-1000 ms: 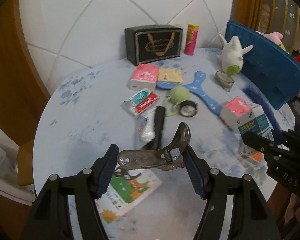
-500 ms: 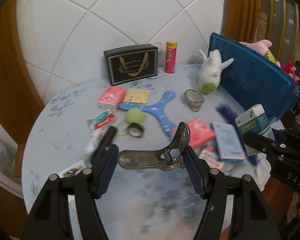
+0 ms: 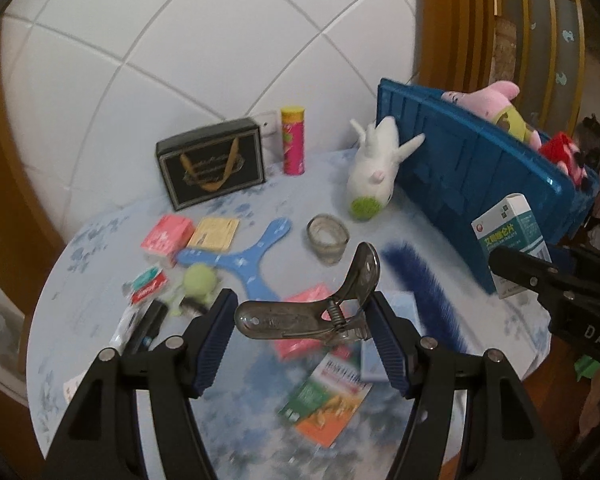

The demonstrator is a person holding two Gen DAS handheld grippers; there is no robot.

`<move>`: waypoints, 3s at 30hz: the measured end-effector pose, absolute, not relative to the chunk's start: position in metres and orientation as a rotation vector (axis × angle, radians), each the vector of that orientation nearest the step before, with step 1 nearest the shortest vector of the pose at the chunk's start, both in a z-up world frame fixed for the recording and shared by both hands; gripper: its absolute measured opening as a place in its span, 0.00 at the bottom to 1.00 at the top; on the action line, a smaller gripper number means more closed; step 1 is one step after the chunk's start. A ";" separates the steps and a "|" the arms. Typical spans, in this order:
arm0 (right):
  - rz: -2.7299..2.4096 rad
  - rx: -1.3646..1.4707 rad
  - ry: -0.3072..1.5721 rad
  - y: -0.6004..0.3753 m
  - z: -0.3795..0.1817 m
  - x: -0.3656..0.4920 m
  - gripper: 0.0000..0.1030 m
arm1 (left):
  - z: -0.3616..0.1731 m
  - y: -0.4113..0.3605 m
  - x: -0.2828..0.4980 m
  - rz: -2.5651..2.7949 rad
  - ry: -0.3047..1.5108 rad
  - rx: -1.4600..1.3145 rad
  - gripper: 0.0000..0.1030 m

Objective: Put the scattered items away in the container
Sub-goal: 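Carry clip and box over the blue crate and open both grippers, then return both tools to the table toward the pink tissue pack and glass cup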

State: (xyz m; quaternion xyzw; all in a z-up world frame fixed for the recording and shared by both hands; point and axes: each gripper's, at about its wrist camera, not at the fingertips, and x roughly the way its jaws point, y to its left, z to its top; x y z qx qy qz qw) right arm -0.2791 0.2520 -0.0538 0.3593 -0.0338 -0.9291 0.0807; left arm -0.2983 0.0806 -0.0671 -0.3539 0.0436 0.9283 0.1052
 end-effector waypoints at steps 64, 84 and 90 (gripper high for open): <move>-2.755 0.723 -0.103 0.421 -0.004 -0.268 1.00 | -0.057 0.168 -0.278 2.983 0.011 -1.166 0.98; -2.513 1.238 -0.048 0.325 -0.155 -0.304 1.00 | -0.158 0.080 -0.270 2.951 -0.131 -1.511 0.97; -2.493 1.308 -0.042 0.320 -0.172 -0.317 1.00 | -0.168 0.077 -0.283 2.923 -0.130 -1.549 0.97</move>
